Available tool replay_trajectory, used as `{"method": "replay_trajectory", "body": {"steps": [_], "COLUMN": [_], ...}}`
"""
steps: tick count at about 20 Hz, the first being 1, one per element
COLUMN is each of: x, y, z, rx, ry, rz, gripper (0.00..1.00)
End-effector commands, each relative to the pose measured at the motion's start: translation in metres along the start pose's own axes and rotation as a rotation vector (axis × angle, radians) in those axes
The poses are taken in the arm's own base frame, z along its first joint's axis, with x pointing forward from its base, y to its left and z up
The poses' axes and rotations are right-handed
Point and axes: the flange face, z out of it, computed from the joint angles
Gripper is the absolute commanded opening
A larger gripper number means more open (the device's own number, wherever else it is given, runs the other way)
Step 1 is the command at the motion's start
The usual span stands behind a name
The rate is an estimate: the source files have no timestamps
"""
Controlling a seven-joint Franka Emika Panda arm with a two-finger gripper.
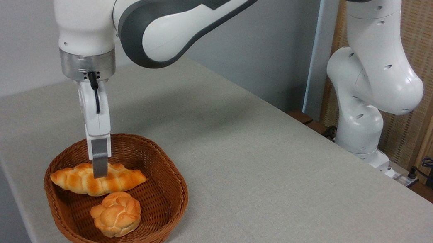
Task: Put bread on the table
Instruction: 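Close the gripper on the middle of the braided roll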
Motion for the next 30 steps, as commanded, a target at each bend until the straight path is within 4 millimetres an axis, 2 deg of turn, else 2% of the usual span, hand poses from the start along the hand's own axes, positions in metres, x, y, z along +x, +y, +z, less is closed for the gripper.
{"method": "replay_trajectory", "body": {"steps": [1, 3, 24, 26, 30], "x": [0.006, 0.008, 0.011, 0.011, 0.012], "y": [0.001, 0.002, -0.002, -0.001, -0.001], "z": [0.013, 0.020, 0.039, 0.039, 0.040], "rx": [0.013, 0.005, 0.049, 0.047, 0.042], "ry": [0.001, -0.004, -0.043, -0.040, -0.037], "rz": [0.034, 0.037, 0.066, 0.062, 0.060], "gripper": [1.00, 1.00, 0.99, 0.93, 0.59]}}
